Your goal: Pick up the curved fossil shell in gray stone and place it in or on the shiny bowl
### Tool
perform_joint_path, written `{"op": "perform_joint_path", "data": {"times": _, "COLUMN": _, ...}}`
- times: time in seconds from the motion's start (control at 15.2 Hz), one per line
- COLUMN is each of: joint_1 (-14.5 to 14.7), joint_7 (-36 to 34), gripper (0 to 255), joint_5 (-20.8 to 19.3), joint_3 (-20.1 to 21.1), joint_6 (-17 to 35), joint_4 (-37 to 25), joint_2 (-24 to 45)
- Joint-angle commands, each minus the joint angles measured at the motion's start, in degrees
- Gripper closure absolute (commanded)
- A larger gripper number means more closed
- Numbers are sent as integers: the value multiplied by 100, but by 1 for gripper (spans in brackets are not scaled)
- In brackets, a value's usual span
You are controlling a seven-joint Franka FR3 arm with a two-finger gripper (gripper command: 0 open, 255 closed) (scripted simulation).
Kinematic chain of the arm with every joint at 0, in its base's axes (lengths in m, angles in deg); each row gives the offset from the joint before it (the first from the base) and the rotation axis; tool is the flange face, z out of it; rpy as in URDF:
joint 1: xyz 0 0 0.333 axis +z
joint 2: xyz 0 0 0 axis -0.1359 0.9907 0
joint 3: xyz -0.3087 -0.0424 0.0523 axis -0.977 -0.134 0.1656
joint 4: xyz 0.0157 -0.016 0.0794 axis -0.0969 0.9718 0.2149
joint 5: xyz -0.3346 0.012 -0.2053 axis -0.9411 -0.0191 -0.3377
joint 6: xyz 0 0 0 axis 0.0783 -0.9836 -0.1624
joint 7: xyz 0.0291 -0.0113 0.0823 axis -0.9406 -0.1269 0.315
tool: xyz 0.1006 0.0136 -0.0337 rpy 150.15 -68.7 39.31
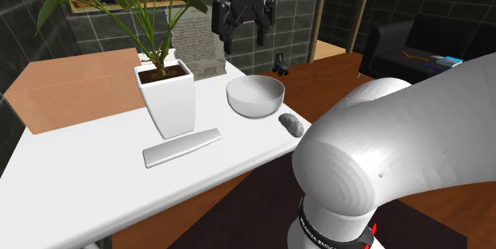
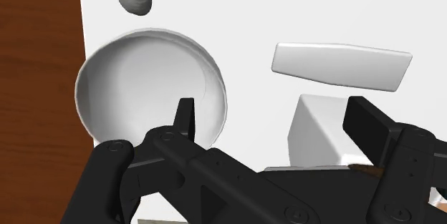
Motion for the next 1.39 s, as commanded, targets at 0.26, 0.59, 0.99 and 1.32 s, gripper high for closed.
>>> {"op": "perform_joint_path", "data": {"times": 0.26, "joint_1": -432, "joint_7": 330, "gripper": 0, "joint_5": -376, "joint_3": -622, "joint_6": 649, "joint_4": 949, "joint_2": -233}}
{"op": "perform_joint_path", "data": {"times": 0.59, "joint_1": -877, "joint_7": 641, "gripper": 0, "joint_5": -780, "joint_3": -1212, "joint_6": 1267, "joint_4": 1605, "joint_2": -195}}
{"op": "perform_joint_path", "data": {"times": 0.99, "joint_1": -1463, "joint_7": 1077, "gripper": 0, "joint_5": -1354, "joint_3": -2028, "joint_6": 2203, "joint_4": 2190, "joint_2": 276}}
{"op": "perform_joint_path", "data": {"times": 1.32, "joint_1": -1641, "joint_7": 1240, "gripper": 0, "joint_5": -1608, "joint_3": -2406, "joint_6": 2834, "joint_4": 2413, "joint_2": 736}}
